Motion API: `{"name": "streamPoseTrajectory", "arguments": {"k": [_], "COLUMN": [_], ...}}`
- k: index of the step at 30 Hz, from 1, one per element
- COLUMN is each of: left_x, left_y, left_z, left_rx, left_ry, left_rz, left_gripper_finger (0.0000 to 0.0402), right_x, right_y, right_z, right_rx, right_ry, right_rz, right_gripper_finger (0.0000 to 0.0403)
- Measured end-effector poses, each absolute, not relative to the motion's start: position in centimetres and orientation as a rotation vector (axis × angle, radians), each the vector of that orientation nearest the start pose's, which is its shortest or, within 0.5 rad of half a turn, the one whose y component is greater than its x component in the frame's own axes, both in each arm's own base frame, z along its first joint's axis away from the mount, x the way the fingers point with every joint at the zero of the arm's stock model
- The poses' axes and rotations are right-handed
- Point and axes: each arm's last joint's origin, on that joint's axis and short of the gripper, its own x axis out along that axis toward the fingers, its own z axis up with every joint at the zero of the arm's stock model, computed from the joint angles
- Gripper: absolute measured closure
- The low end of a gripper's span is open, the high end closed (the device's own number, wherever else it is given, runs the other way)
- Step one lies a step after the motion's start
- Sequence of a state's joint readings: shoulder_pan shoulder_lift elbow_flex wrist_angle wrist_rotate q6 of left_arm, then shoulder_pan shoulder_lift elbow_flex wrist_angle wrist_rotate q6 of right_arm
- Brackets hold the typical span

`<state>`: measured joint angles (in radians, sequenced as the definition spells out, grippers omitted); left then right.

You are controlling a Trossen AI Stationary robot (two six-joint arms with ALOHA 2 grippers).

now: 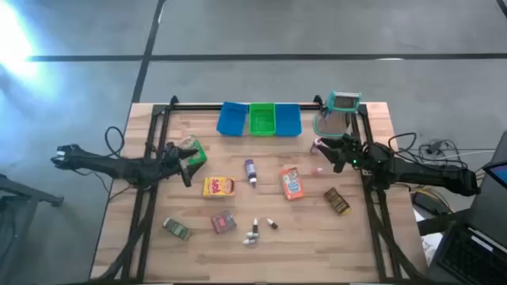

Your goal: Pick & Place Kitchen Items

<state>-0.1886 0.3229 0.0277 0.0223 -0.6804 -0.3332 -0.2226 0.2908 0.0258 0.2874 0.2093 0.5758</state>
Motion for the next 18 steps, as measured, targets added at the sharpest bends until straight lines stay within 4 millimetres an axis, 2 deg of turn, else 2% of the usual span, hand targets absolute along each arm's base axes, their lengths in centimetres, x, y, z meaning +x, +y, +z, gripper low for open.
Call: {"name": "streamPoseTrajectory", "arguments": {"k": [18], "left_x": [10.99], "left_y": [-0.24], "left_z": [14.90], "left_rx": [-0.209], "left_ry": [0.166], "left_rz": [0.523], "left_gripper_finger": [0.0108], "right_x": [11.11], "right_y": [-3.13], "right_z": [17.52], "right_rx": [0.566], "right_ry": [-0.147], "right_rz": [-0.413], "right_gripper_finger": [0.0175]}}
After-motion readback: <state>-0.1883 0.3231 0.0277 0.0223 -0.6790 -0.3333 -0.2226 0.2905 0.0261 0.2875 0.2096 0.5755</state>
